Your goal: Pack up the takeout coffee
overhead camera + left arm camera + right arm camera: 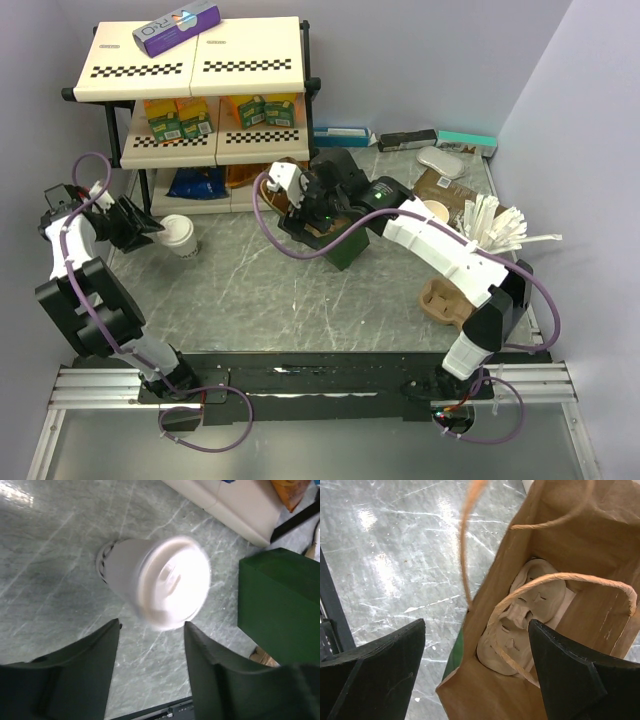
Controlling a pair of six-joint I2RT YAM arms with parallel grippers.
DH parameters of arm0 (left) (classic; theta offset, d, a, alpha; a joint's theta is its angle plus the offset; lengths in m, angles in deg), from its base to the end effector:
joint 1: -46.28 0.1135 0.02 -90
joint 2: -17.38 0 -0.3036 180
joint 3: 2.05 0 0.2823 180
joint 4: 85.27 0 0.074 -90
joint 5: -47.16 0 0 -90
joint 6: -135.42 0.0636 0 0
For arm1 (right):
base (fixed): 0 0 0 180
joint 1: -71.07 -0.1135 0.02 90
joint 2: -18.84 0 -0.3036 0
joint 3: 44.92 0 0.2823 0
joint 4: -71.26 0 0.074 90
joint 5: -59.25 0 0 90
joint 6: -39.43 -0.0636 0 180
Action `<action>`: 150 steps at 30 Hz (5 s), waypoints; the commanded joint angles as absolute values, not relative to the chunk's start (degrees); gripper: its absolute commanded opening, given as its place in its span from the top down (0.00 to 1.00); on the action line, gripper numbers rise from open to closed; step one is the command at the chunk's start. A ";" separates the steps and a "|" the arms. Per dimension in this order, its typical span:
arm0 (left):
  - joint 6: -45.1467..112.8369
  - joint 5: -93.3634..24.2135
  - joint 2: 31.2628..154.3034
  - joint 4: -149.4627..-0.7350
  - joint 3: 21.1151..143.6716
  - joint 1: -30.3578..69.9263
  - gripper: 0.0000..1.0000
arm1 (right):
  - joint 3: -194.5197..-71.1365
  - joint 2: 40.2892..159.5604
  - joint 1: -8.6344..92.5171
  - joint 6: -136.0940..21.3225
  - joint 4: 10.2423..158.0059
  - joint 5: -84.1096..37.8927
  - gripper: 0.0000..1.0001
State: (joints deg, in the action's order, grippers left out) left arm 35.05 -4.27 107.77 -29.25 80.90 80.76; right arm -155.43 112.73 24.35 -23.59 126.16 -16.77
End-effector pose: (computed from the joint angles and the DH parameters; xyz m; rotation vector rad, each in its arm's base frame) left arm 0.3170 0.1696 0.2699 -0.7521 2.3557 -0.7219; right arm 0.2751 0.3146 0.4131 -1.4573 1.7213 0.4590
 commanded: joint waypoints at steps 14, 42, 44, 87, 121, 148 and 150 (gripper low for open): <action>40.67 -4.51 90.59 -37.05 88.62 76.70 0.15 | -158.53 115.78 21.06 -22.63 127.03 -20.90 0.32; 51.83 22.03 84.71 -39.35 90.21 60.53 0.02 | -158.10 99.97 22.20 -9.70 137.75 -8.25 0.25; 53.59 21.41 84.35 -37.67 88.72 60.17 0.01 | -158.61 99.18 22.11 -11.62 137.67 -8.68 0.05; 89.45 11.66 93.93 -17.63 106.01 17.28 0.94 | -159.84 104.44 36.35 -27.80 133.80 -3.77 0.45; 86.12 2.25 76.35 -20.88 92.66 17.28 0.01 | -167.67 102.33 40.04 -30.09 132.38 4.47 0.18; 91.40 -0.03 81.79 -12.87 99.60 17.19 0.51 | -169.69 115.17 33.36 -36.33 131.61 20.41 0.09; 90.43 -0.12 84.08 -11.83 104.93 17.28 0.91 | -170.83 115.26 33.54 -37.56 130.73 19.27 0.09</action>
State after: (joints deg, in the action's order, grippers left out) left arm 91.64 -1.32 81.60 -10.21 96.83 17.40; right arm -167.82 115.77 34.16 -35.04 134.38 21.11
